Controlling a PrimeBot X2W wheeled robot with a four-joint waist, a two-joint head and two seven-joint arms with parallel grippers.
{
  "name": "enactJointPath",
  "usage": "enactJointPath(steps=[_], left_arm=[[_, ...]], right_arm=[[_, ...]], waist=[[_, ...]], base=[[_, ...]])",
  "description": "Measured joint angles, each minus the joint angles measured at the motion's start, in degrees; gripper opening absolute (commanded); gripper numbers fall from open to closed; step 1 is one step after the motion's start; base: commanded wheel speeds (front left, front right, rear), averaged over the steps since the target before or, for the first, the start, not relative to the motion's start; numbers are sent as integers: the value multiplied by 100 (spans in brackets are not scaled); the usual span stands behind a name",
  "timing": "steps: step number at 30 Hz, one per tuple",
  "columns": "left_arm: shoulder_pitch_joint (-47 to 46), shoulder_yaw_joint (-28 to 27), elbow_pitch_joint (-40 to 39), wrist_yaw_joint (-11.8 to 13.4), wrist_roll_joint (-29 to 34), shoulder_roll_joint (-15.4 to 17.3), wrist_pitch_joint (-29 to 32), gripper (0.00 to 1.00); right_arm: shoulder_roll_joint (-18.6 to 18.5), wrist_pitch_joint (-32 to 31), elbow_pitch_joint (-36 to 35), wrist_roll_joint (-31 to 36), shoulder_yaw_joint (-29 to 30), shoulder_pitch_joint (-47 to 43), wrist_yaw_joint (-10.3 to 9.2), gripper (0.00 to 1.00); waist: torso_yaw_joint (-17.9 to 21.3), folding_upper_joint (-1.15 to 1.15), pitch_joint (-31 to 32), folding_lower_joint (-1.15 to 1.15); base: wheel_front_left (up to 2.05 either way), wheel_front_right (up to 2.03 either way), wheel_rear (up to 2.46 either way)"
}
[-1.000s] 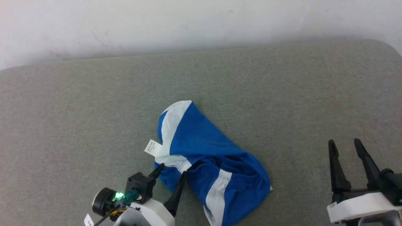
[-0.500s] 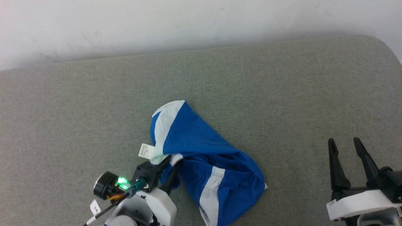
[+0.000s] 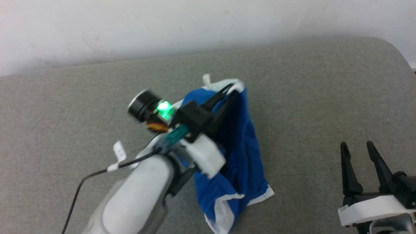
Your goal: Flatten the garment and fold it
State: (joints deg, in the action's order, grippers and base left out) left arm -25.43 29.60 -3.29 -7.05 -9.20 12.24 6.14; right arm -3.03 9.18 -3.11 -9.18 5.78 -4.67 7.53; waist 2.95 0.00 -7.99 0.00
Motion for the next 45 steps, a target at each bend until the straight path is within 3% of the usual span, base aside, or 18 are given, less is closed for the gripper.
enactJointPath(steps=[9, 18, 21, 31, 32, 33, 34, 35, 40, 45], left_arm=[[-1899, 1071, 474, -5, -610, -701, -338, 0], [-2427, 1050, 1122, 127, -1318, -921, -936, 0], [-2275, 934, 1588, 224, -1396, -823, -993, 0], [-1307, 332, 3019, 450, -1813, 34, -1287, 0], [-1244, 271, 3119, 489, -1838, 104, -1336, 5], [-1190, 215, 3231, 533, -1861, 177, -1381, 25], [-1146, 166, 3330, 572, -1867, 243, -1422, 77], [-1106, 107, 3427, 616, -1885, 287, -1472, 100], [-1030, -118, 3622, 652, -2105, 315, -1718, 100], [-998, -365, 3200, 599, -2341, 320, -1904, 100]], right_arm=[[0, 3, 56, 2, -30, 173, 0, 100], [0, 19, 158, 0, -15, 198, 1, 100], [-1, 36, 179, 0, 20, 198, 0, 100], [1, 22, 183, 10, 37, 253, 0, 100], [1, 8, 181, 12, 37, 270, 1, 100], [0, -2, 178, 15, 35, 297, 0, 100], [0, -8, 176, 23, 32, 324, 1, 100], [0, -9, 174, 35, 29, 338, 1, 100], [1, -59, 172, 64, -23, 354, 1, 100], [1, -109, 190, 75, -32, 353, 1, 100]], waist=[[230, 0, -99, 0], [497, 0, -195, 0], [504, 0, -266, 0], [382, 0, -582, 0], [362, 0, -605, 1], [338, 0, -625, 1], [314, 0, -640, 1], [289, 0, -653, 0], [181, 0, -654, 0], [122, 0, -502, 0]], base=[[0, 0, 0], [0, 0, 0], [0, 0, 0], [0, 0, 0], [0, 0, 0], [0, 0, 0], [0, 0, 0], [0, 0, 0], [0, 0, 0], [0, 0, 0]])
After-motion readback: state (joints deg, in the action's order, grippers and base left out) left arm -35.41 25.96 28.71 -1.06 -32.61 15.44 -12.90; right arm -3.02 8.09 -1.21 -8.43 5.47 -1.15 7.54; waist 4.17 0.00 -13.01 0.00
